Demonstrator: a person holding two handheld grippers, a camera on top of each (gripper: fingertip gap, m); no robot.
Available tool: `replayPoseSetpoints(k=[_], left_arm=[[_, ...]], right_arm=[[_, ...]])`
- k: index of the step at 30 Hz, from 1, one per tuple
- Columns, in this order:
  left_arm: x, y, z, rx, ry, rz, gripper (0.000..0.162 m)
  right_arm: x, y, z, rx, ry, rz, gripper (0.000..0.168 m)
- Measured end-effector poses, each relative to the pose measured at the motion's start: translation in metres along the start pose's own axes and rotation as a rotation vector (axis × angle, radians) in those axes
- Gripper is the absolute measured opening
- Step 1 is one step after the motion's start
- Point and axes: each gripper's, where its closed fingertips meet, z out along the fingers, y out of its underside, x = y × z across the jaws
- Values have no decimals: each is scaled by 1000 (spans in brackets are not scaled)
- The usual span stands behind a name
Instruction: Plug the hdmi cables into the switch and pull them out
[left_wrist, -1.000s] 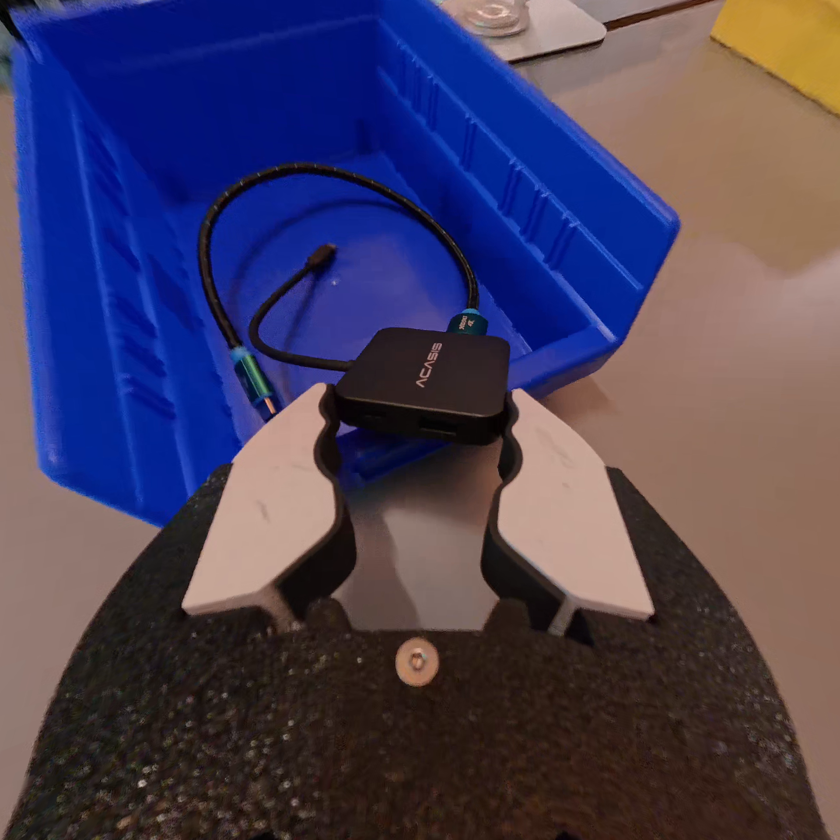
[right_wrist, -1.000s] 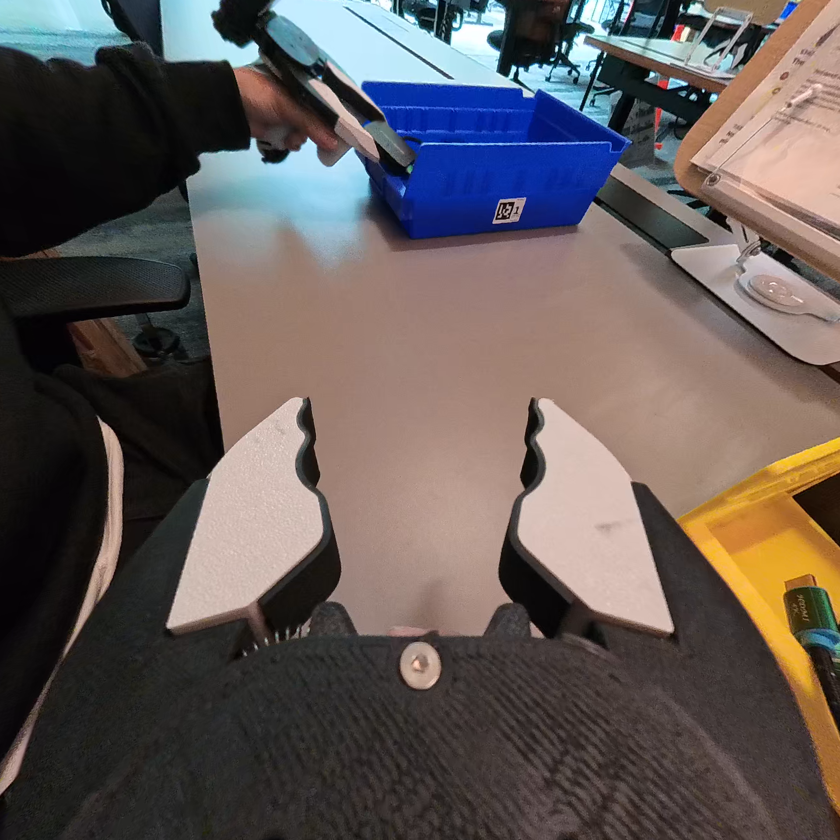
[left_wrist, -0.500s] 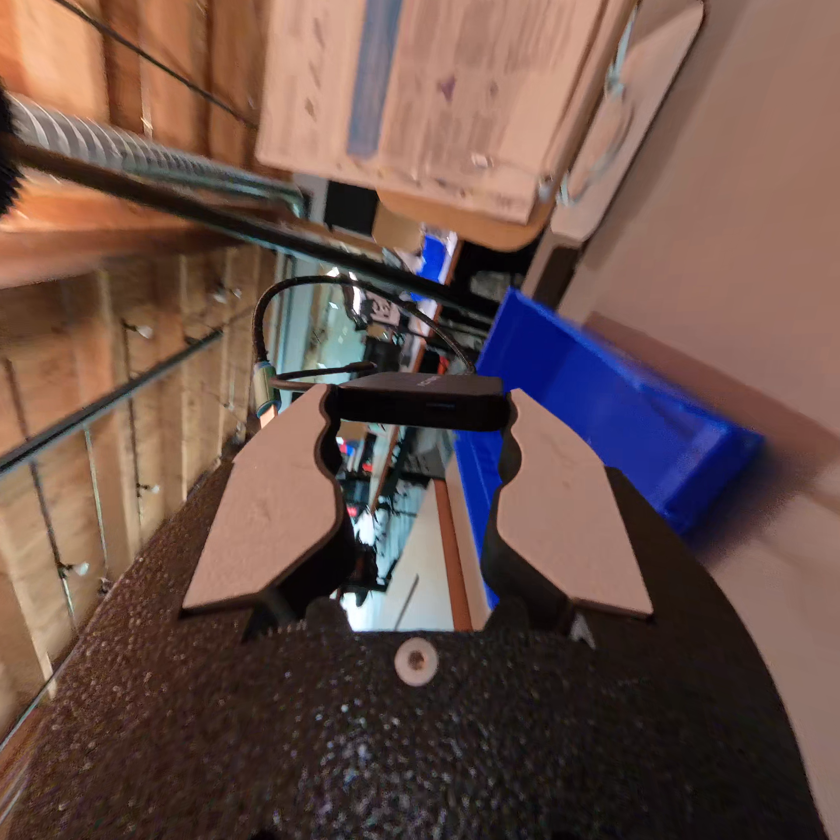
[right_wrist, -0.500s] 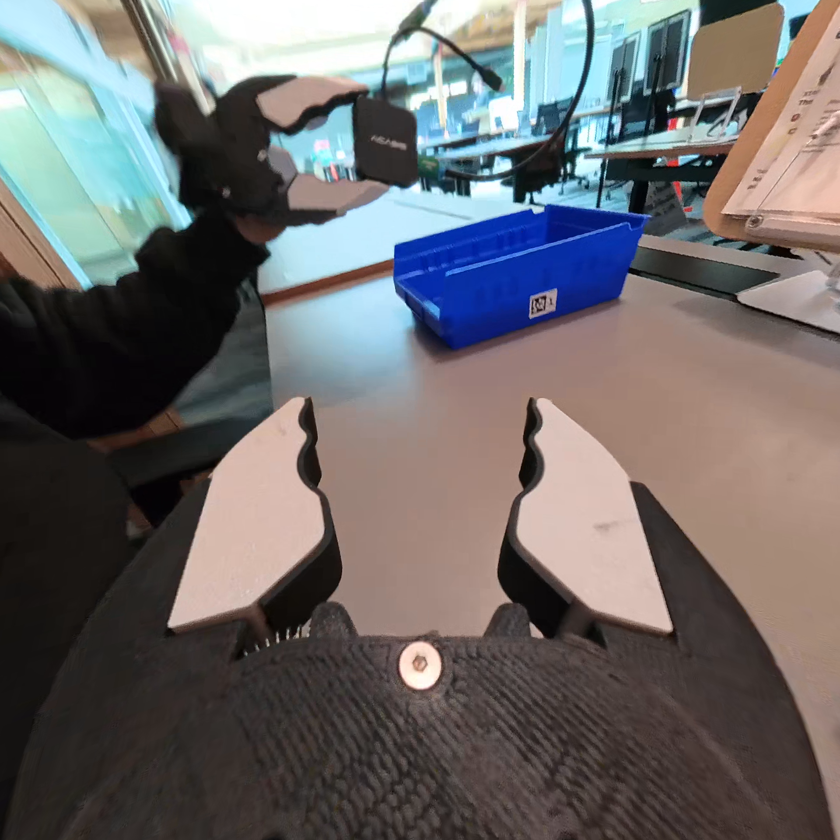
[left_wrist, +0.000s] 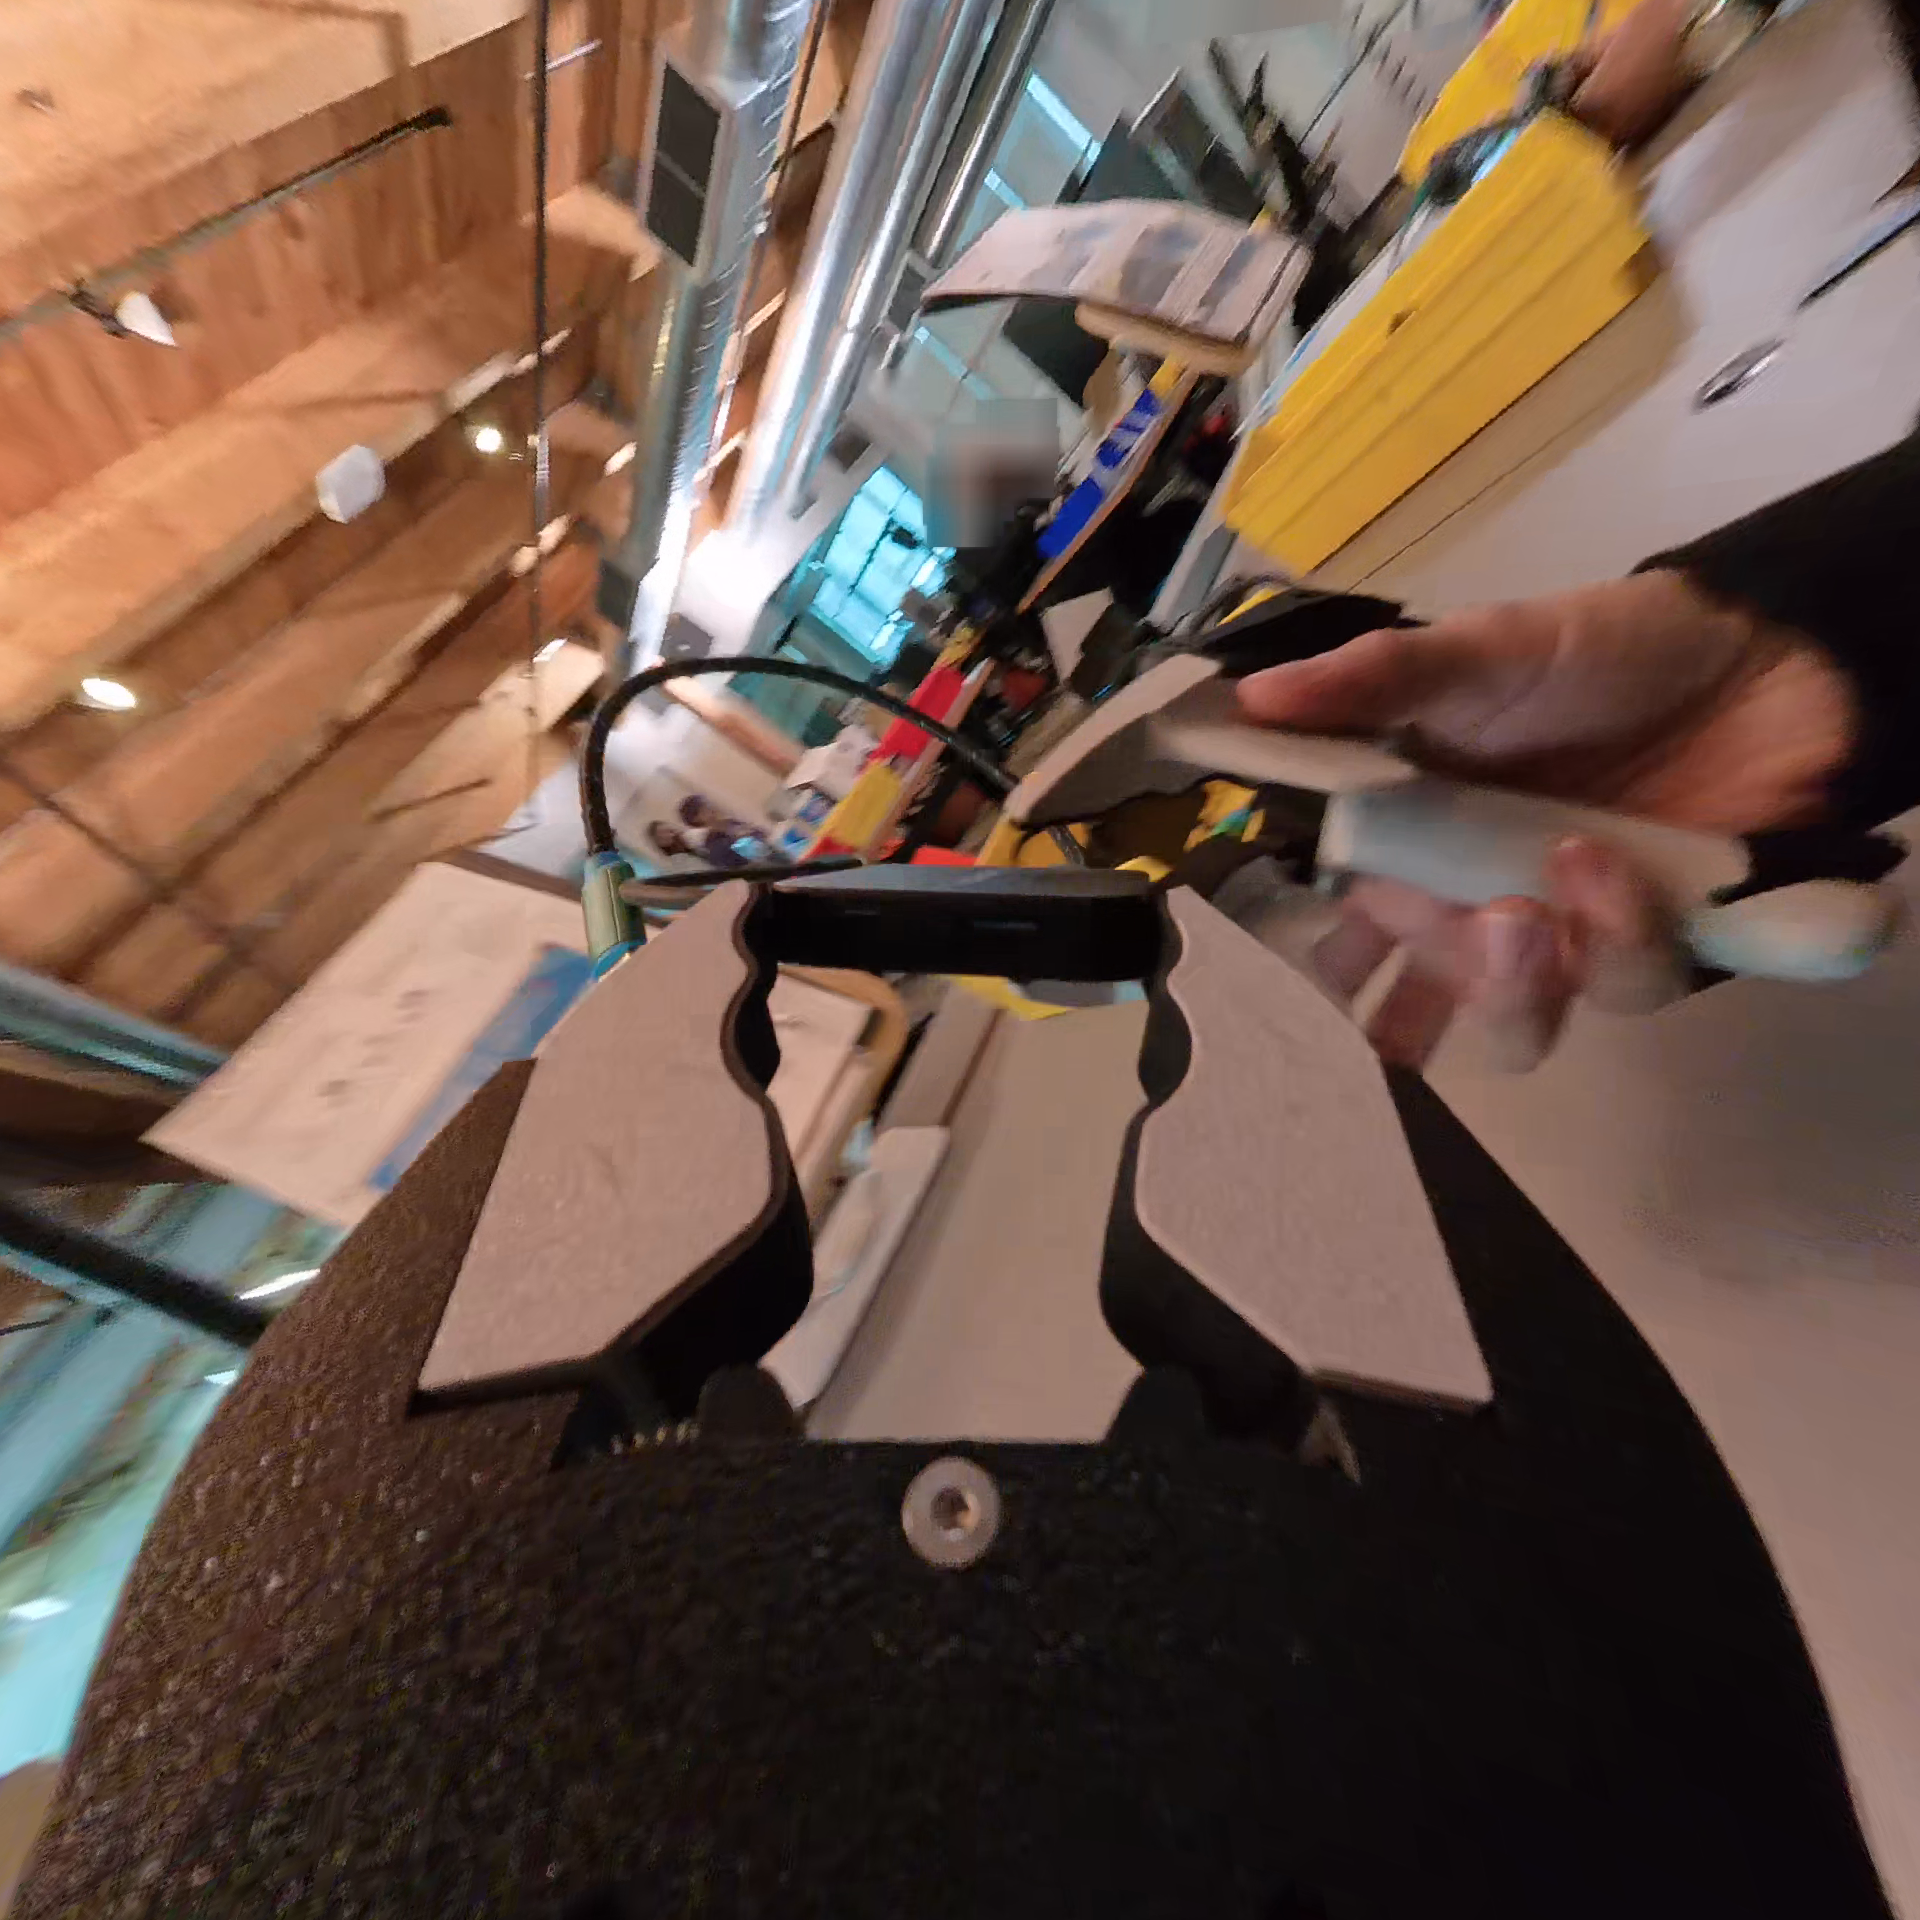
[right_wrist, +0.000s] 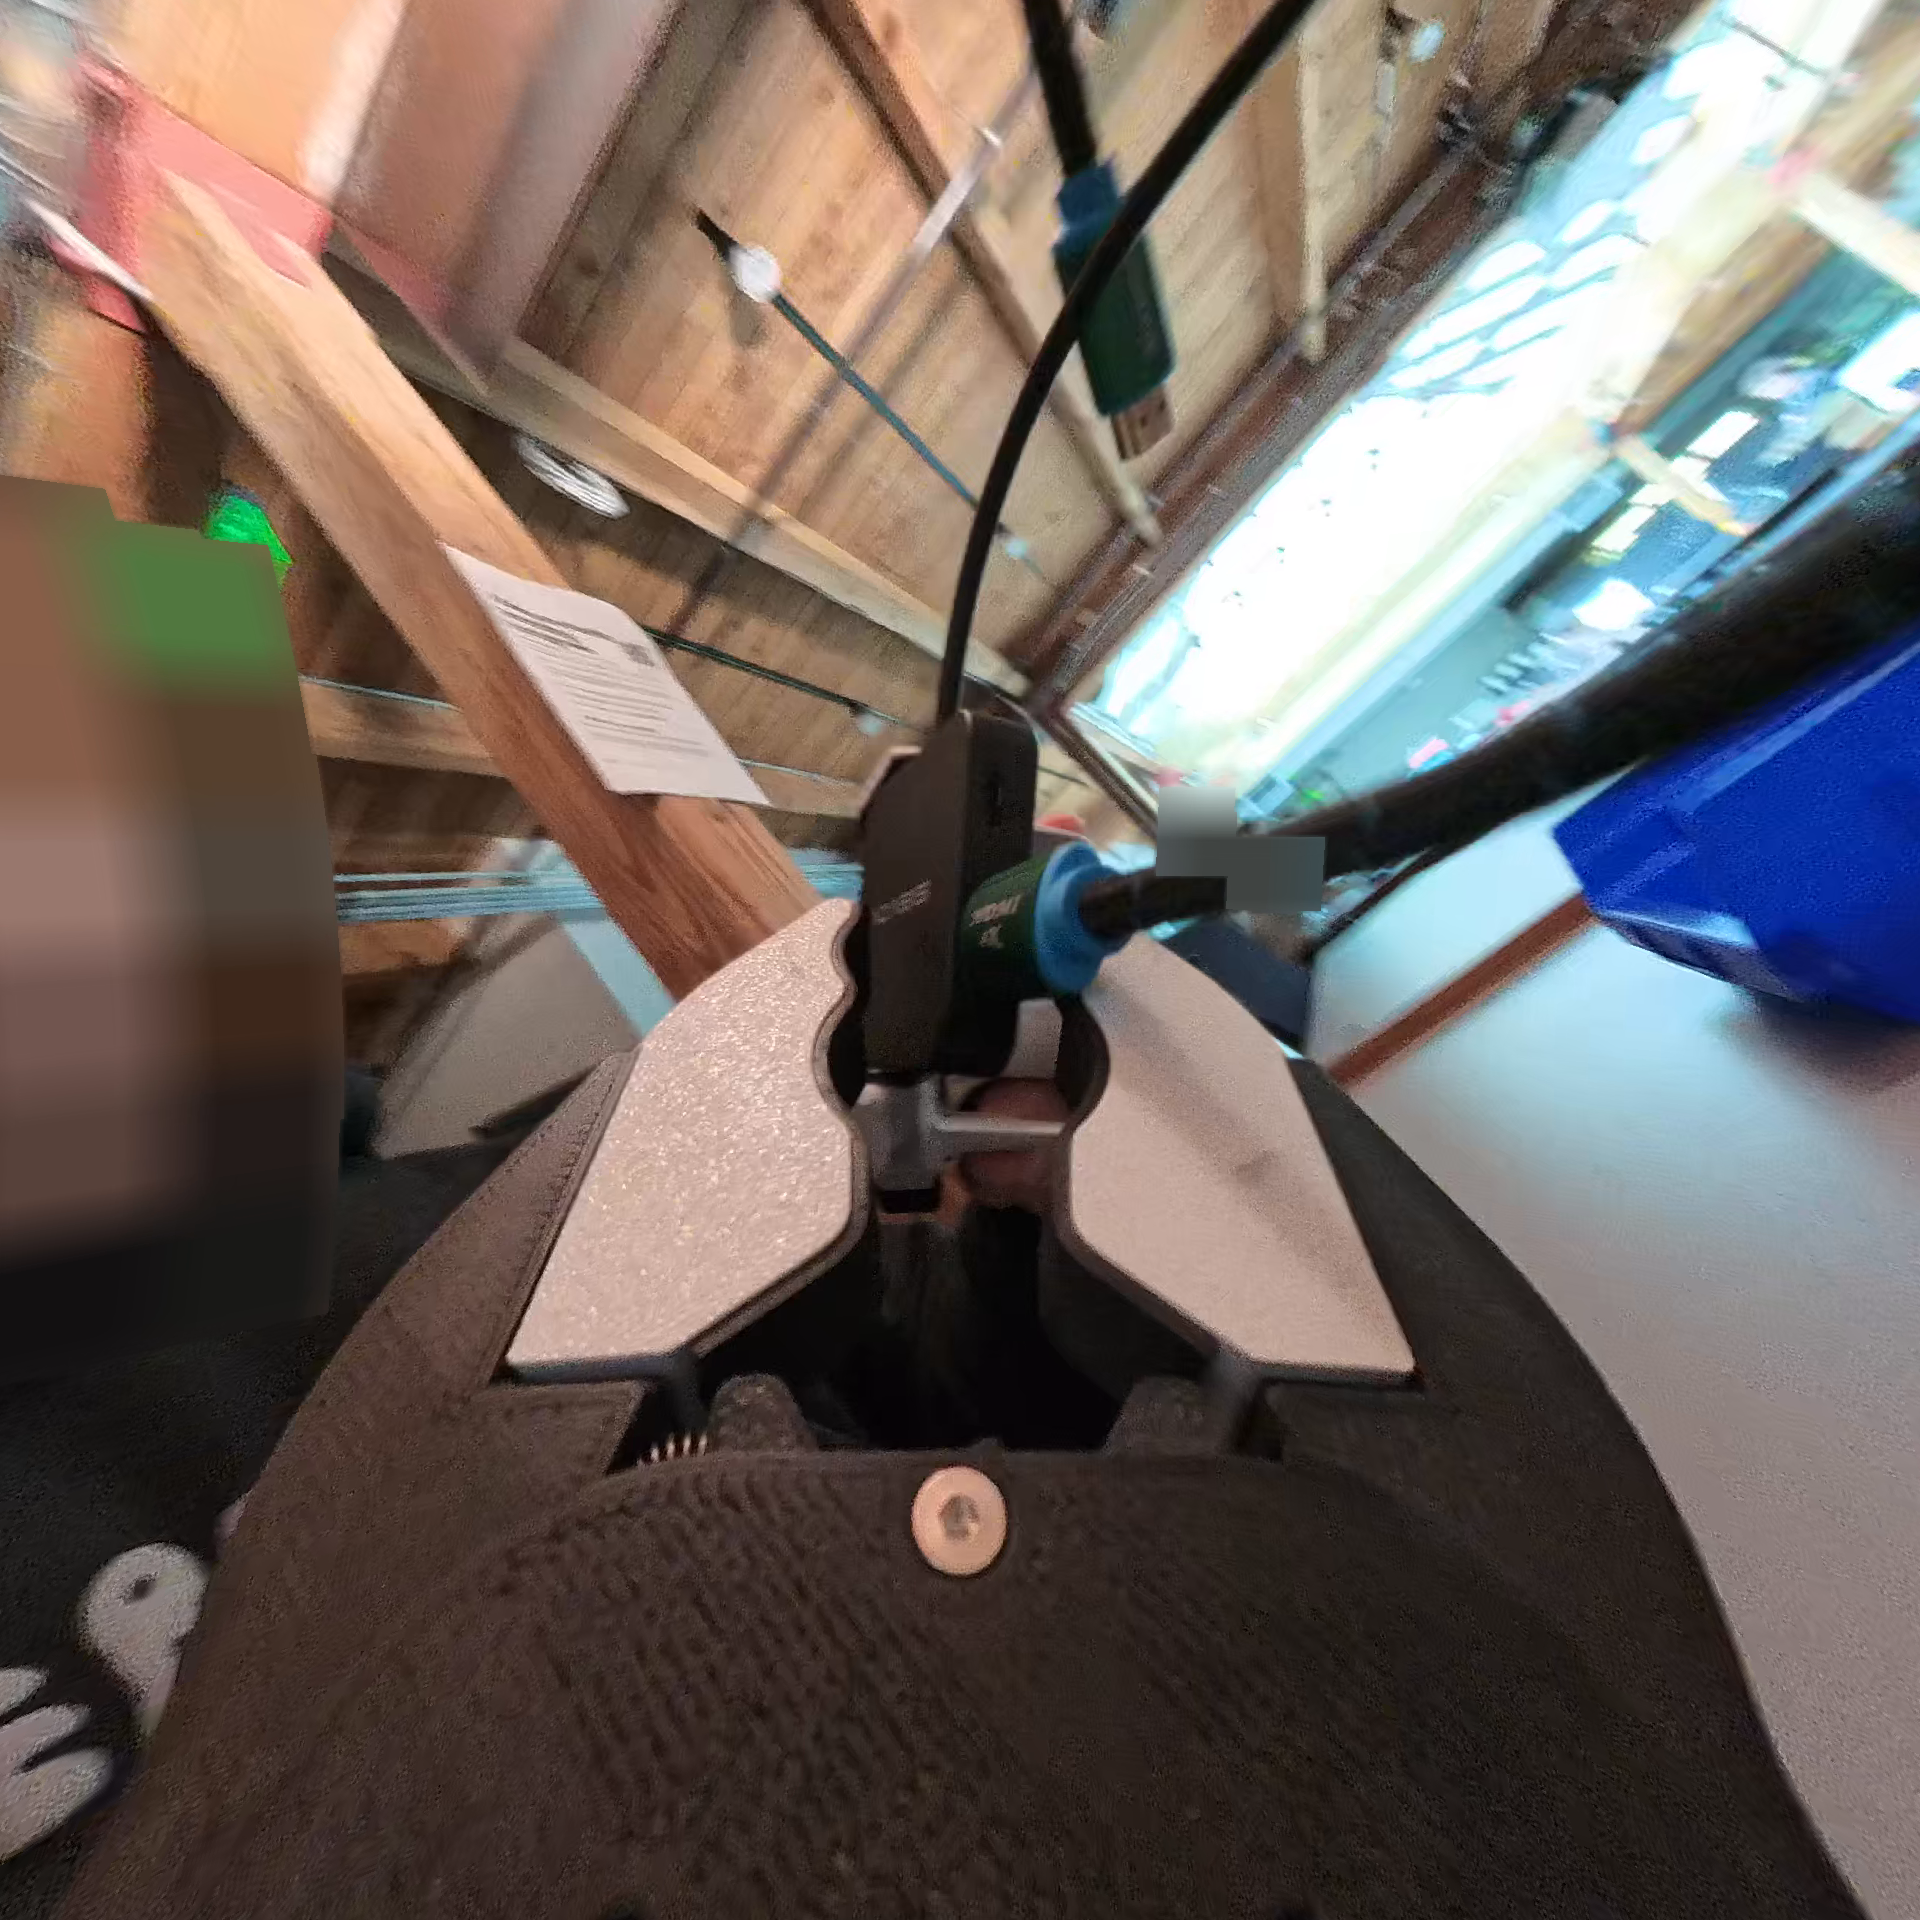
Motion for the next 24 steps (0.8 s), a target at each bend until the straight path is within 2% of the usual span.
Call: replayPoseSetpoints(k=[3, 6, 9, 12, 19, 24], left_arm=[[8, 18, 11, 26, 21, -151, 68], [15, 34, 14, 41, 69, -263, 67], [14, 34, 10, 71, 67, -328, 63], [18, 44, 11, 9, 107, -336, 63], [18, 48, -5, -8, 134, -360, 71], [27, 57, 0, -68, 154, -385, 73]], right_arm=[[11, -5, -10, -15, 88, -48, 18], [24, -7, -17, -31, 221, -91, 16], [33, -5, -19, -41, 333, -94, 15], [39, 5, -14, -79, 420, -124, 14], [34, -1, -12, -30, 432, -135, 14], [35, 18, -1, -97, 419, -116, 14]])
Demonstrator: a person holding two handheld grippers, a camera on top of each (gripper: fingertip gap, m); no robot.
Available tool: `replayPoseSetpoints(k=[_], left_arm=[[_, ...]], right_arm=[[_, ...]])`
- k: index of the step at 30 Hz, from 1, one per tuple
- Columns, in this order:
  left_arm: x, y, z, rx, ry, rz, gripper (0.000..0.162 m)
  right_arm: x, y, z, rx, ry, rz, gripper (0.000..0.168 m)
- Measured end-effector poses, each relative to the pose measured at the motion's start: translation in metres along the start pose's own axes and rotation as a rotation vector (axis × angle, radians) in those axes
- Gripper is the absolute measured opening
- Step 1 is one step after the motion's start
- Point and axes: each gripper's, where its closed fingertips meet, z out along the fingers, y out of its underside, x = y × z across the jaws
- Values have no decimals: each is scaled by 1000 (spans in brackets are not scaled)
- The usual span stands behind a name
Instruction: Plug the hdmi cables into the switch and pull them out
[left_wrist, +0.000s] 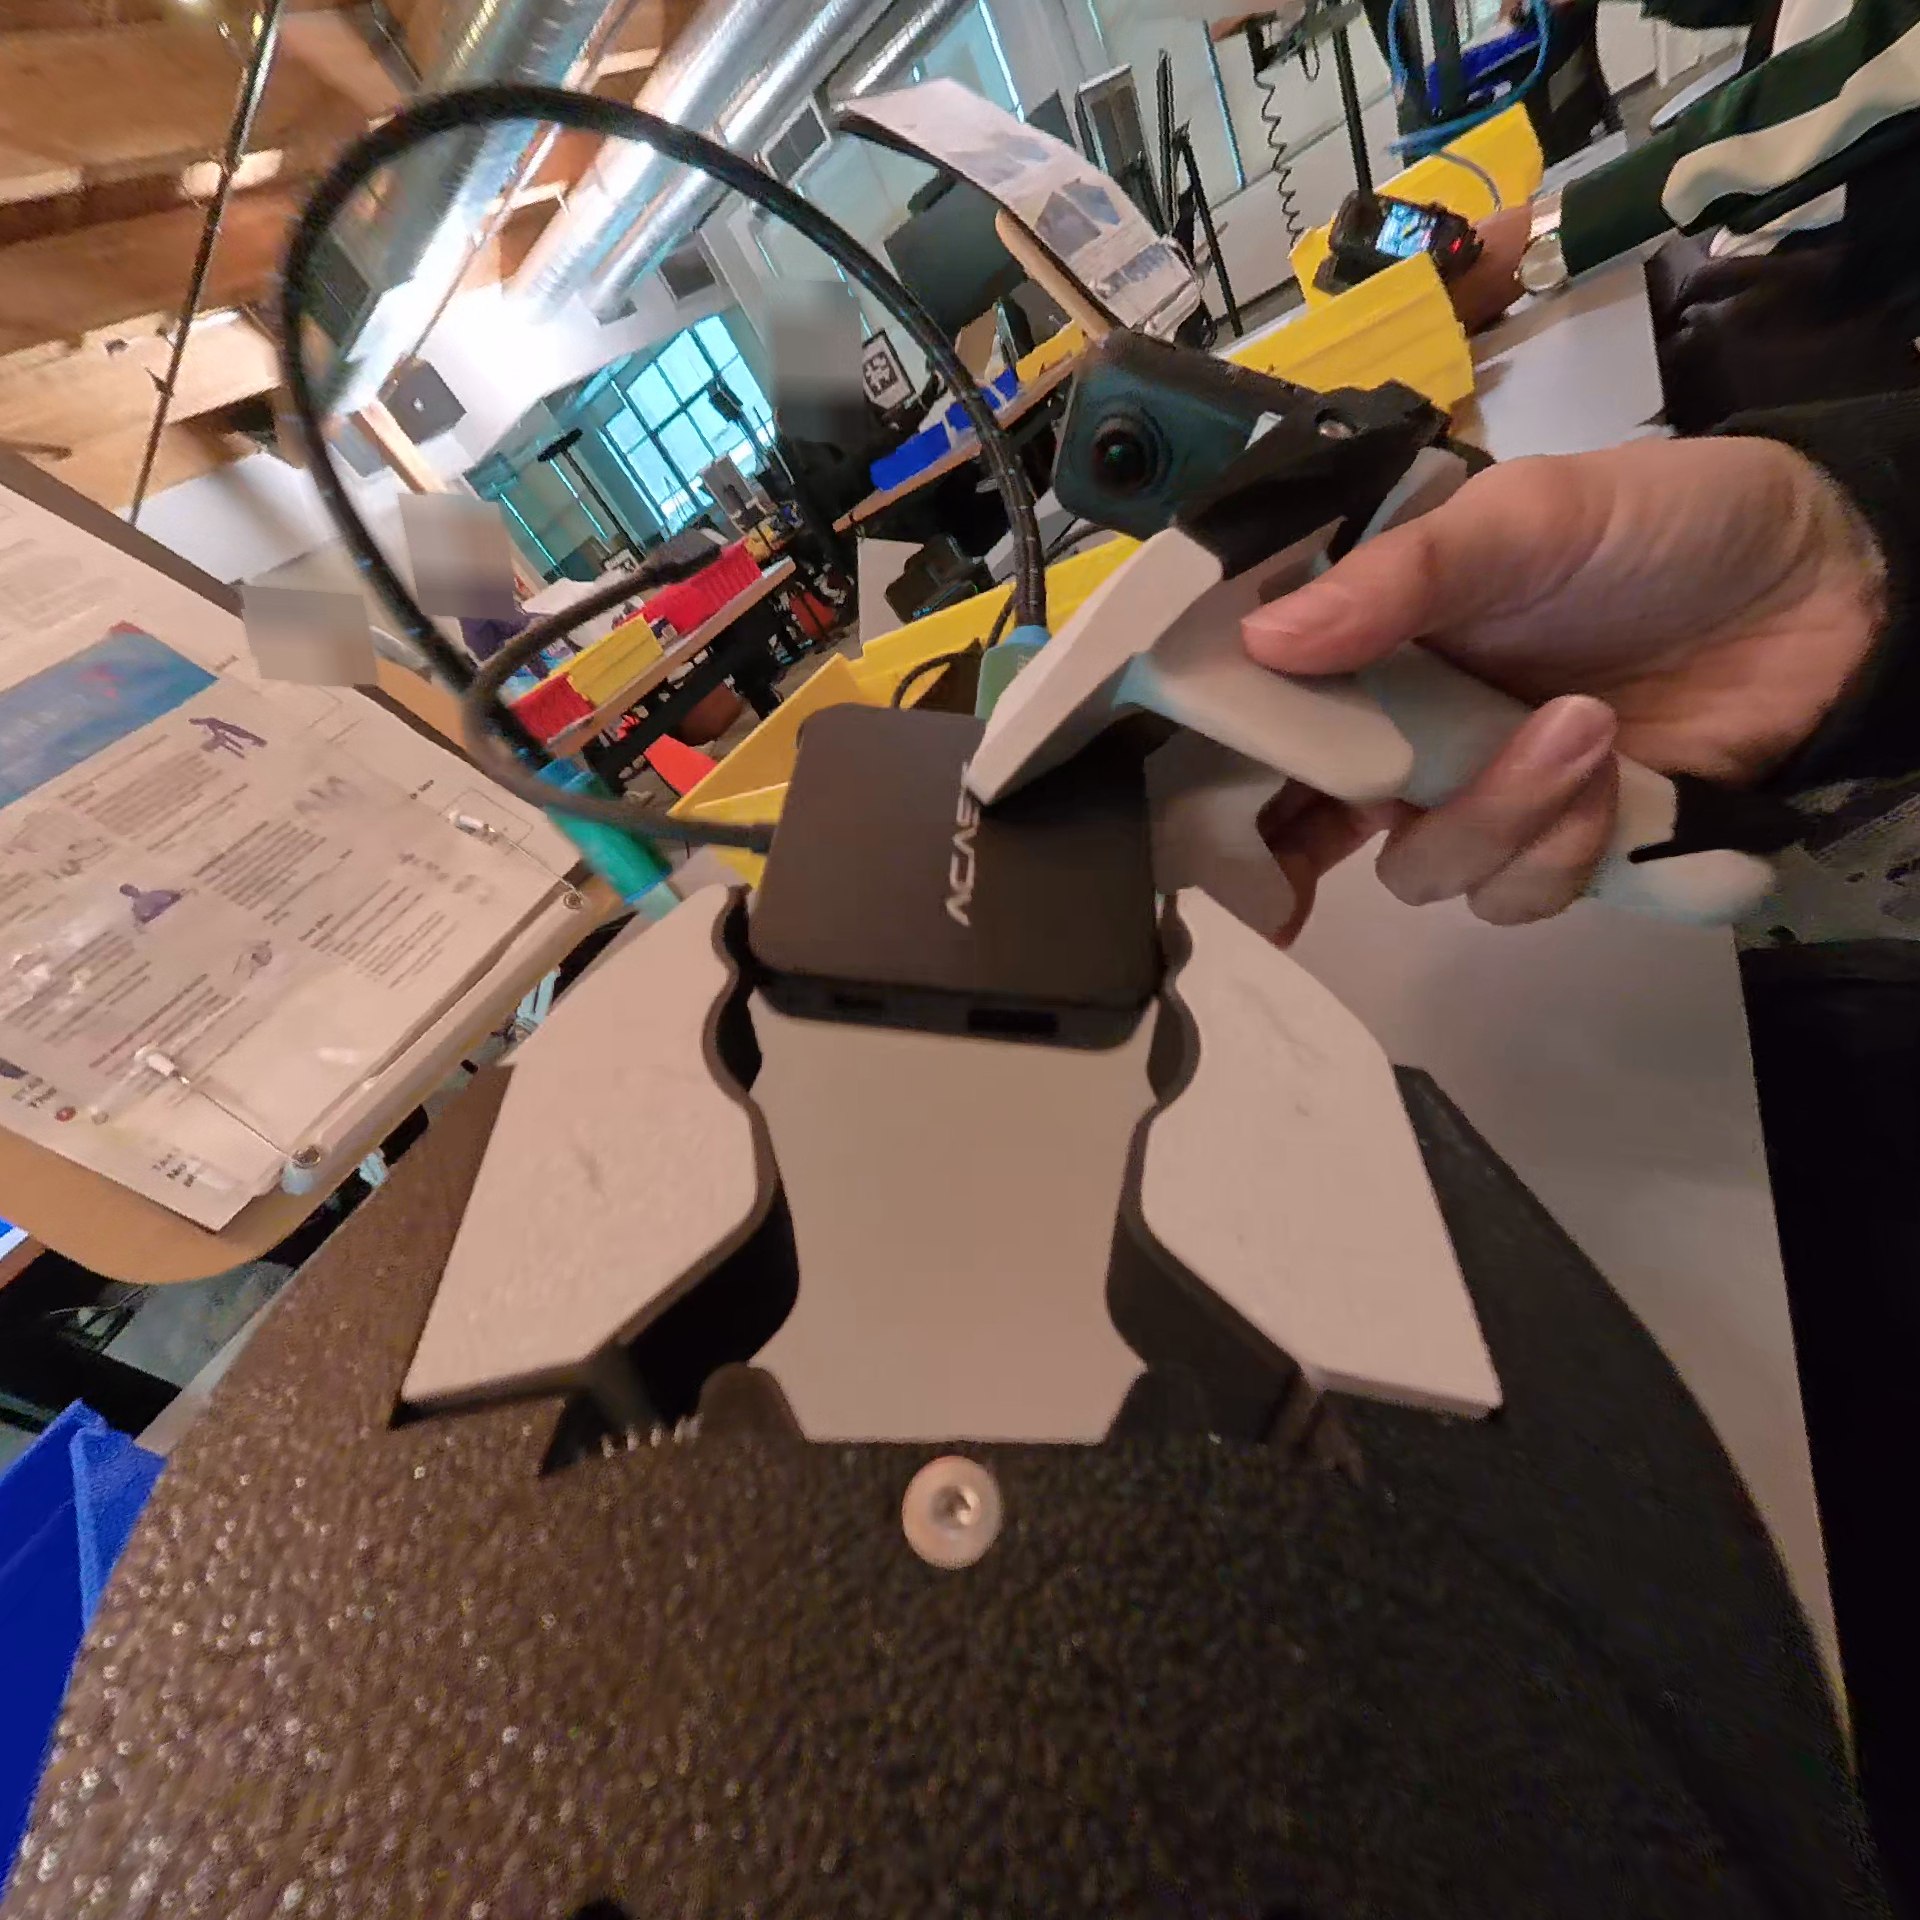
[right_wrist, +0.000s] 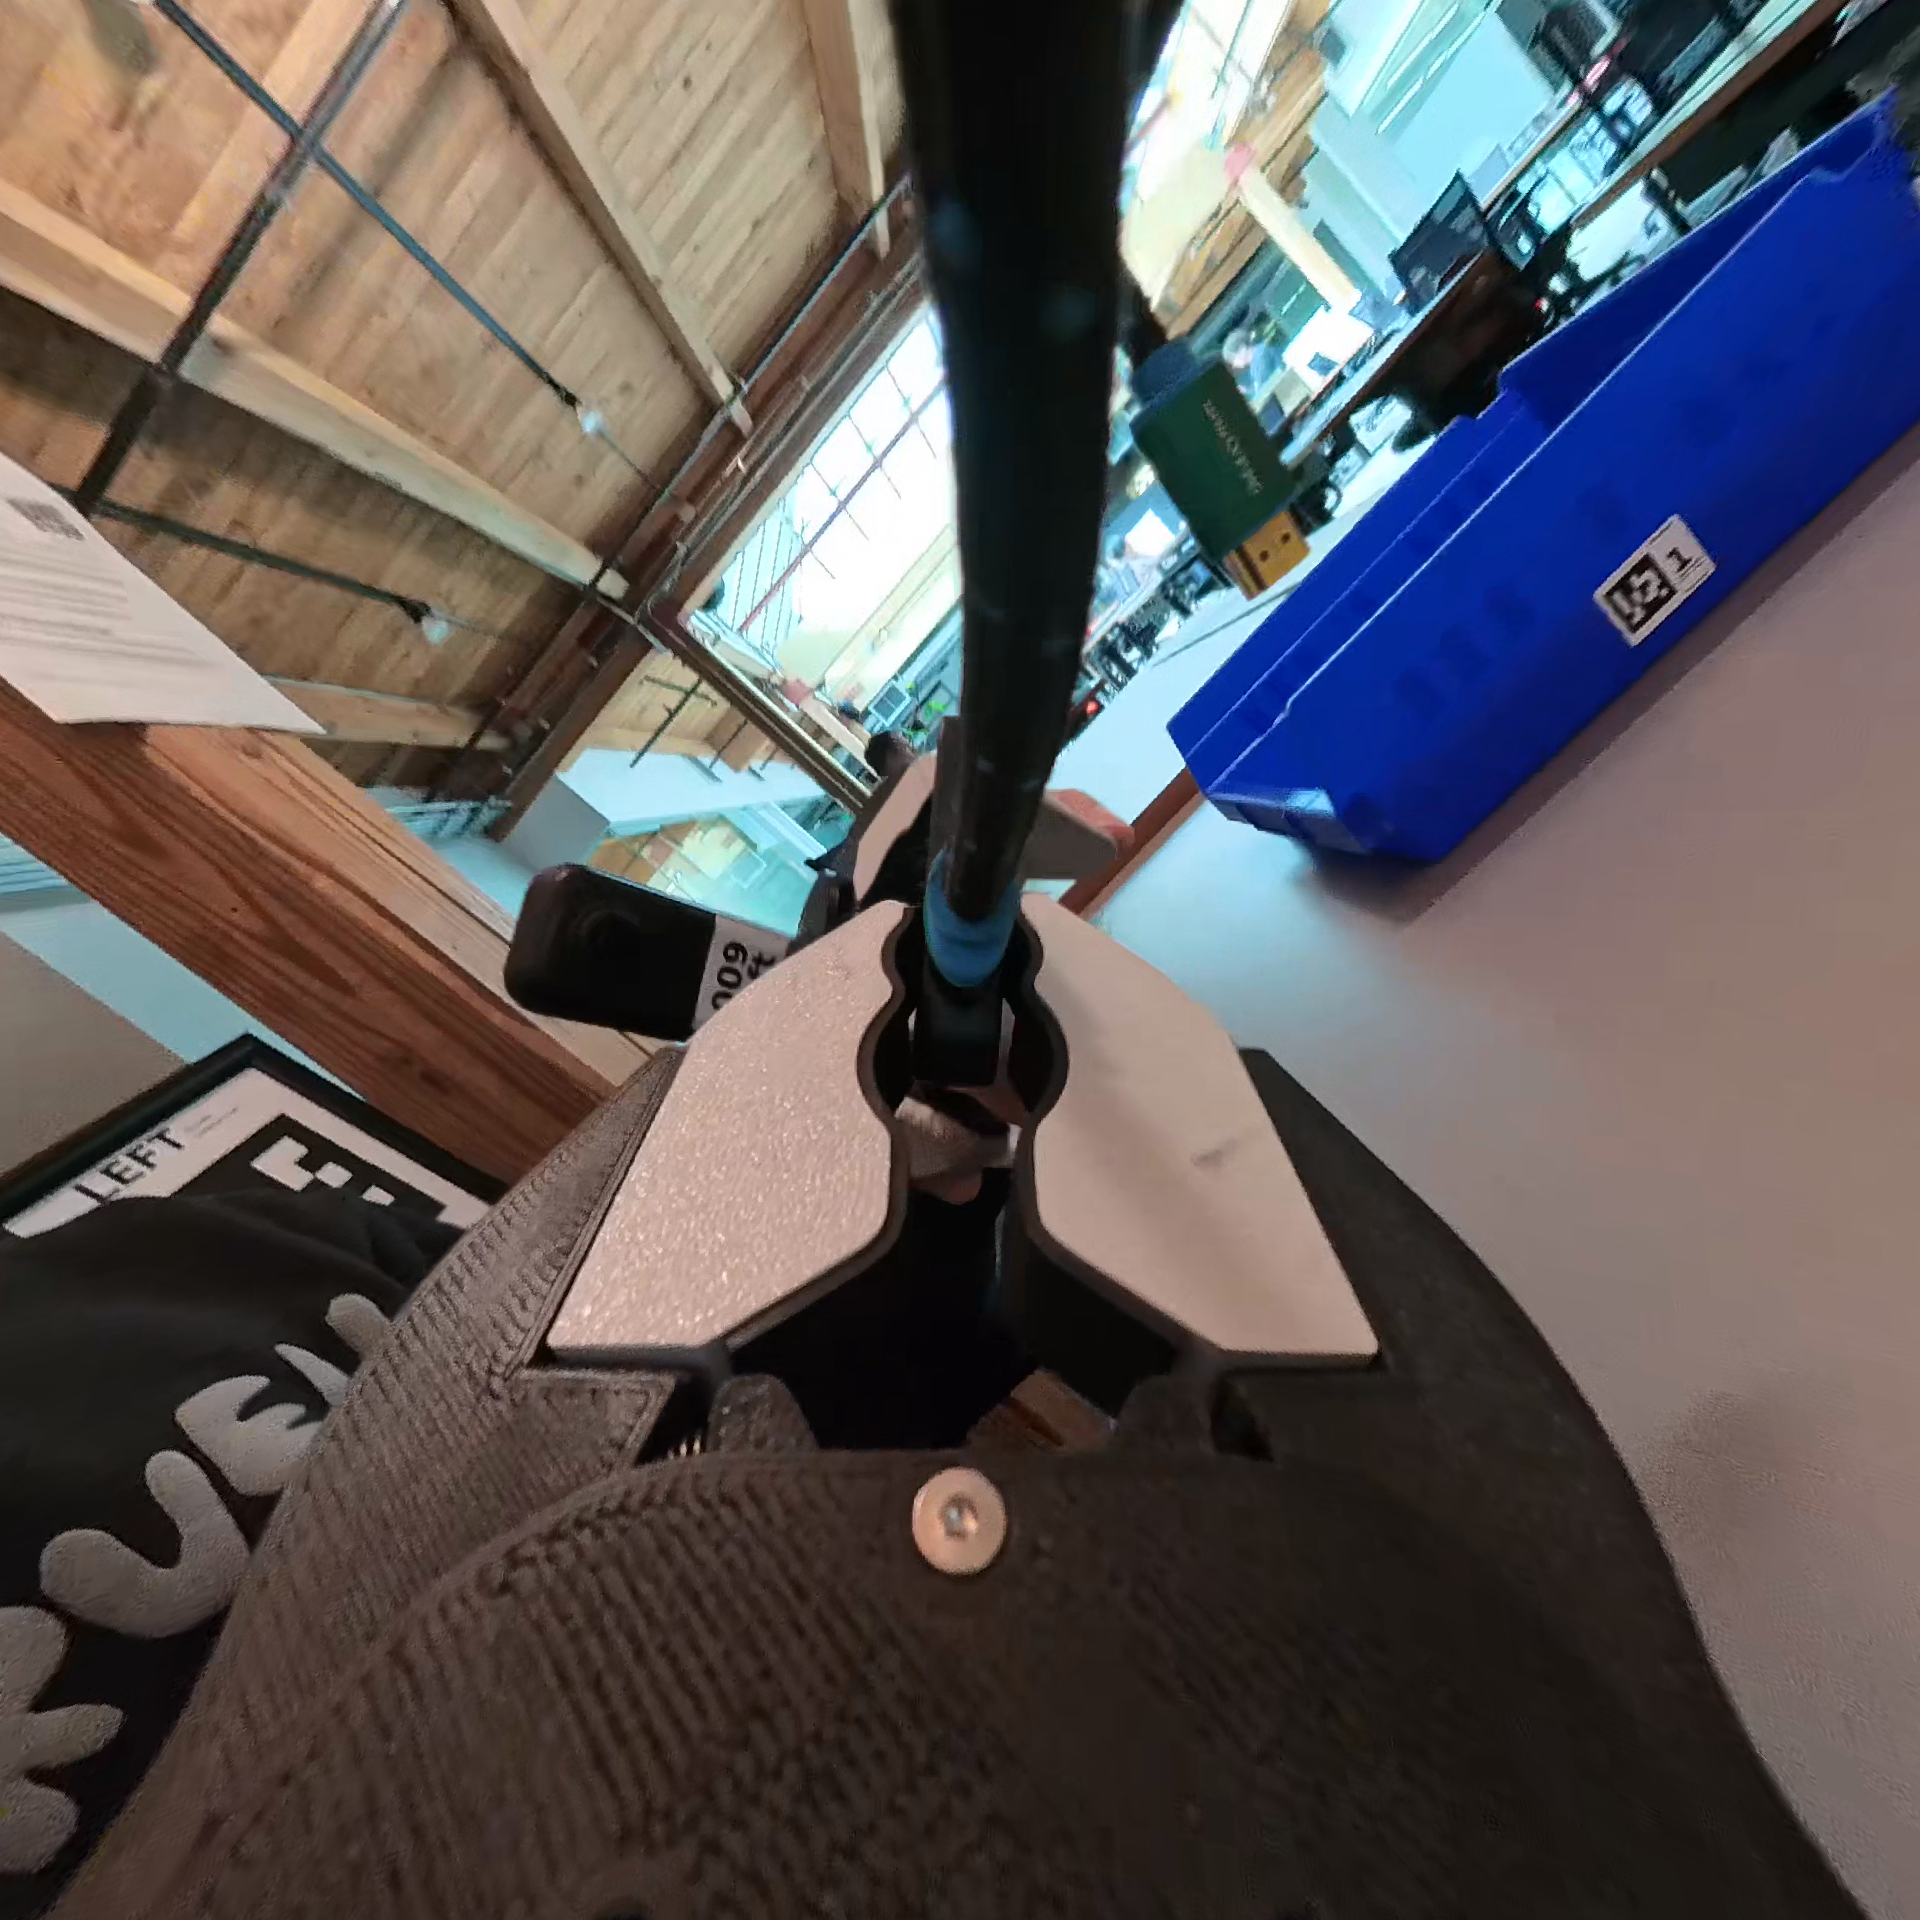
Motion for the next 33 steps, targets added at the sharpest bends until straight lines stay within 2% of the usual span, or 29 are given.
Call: replayPoseSetpoints(k=[7, 14, 22, 26, 28, 30, 33], left_arm=[[1, 1, 3, 6, 16, 45, 77], [3, 1, 10, 65, 9, -49, 77], [1, 10, 16, 26, -4, -140, 76], [-3, 13, 14, 13, -8, -154, 76], [-10, 14, 11, 26, -17, -192, 76], [-19, 19, 7, 34, -30, -252, 76], [-33, 29, -3, 68, -36, -391, 76]], right_arm=[[0, 2, 0, -1, 11, 51, 14], [5, -1, -5, 32, -11, 143, 14], [16, -4, -8, 68, -33, 190, 17], [14, -3, -7, 38, -29, 104, 37], [18, 3, -8, -32, 7, 36, 58], [21, 10, -16, -148, 51, -81, 69], [32, 2, -37, -240, 220, -362, 78]])
